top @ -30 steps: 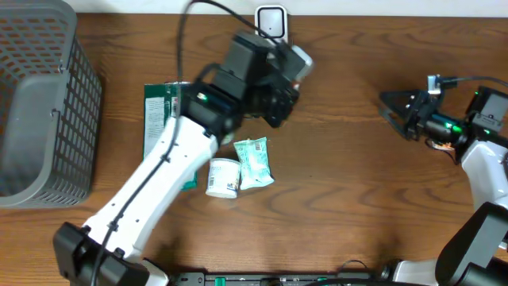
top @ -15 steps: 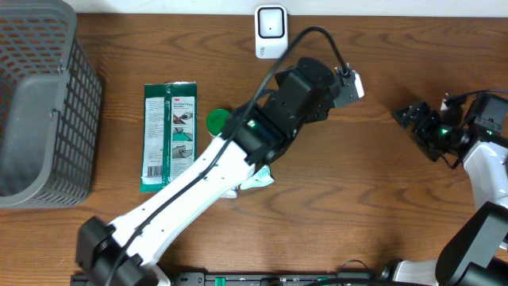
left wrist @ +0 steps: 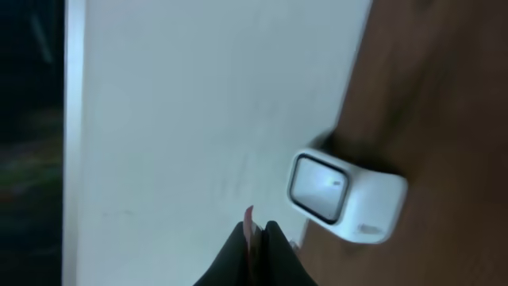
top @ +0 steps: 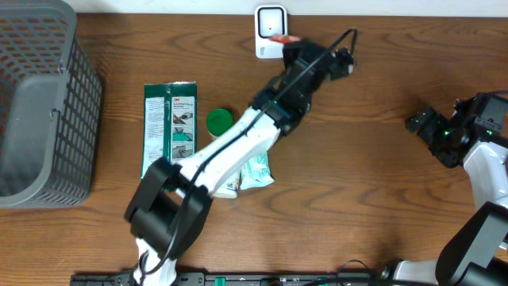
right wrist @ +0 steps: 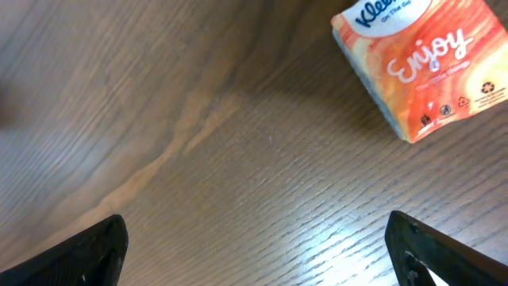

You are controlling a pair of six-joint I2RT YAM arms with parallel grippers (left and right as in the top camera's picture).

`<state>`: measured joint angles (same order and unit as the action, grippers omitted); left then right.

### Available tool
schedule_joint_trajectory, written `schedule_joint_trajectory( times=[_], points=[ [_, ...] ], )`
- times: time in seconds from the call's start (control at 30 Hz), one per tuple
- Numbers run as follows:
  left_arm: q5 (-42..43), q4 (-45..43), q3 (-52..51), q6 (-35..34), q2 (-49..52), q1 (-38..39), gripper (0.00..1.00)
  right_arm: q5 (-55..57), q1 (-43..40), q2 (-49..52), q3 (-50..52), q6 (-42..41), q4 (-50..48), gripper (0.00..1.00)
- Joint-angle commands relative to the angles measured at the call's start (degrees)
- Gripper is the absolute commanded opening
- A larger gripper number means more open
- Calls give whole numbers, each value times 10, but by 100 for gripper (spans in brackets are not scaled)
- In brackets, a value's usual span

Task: Scan the item barcode
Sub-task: 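Carry the packet with the left gripper to the white scanner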

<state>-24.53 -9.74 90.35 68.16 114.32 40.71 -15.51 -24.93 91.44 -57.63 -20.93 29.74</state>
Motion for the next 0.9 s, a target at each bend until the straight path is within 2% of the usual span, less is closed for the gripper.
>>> schedule_joint_trajectory(
  times=[0.0,0.4,0.67,0.87],
  points=[
    [17,-31,4,81,33,-25,7,11,-3,-8,-3,9,0,99],
    [139,-203,4,150,155,-85,7,11,-3,-8,-3,9,0,99],
    [197,-198,4,138,172,-96,7,11,-3,-8,-3,9,0,99],
    [216,-146,4,134,188,-98,7,11,-3,-8,-3,9,0,99]
  ],
)
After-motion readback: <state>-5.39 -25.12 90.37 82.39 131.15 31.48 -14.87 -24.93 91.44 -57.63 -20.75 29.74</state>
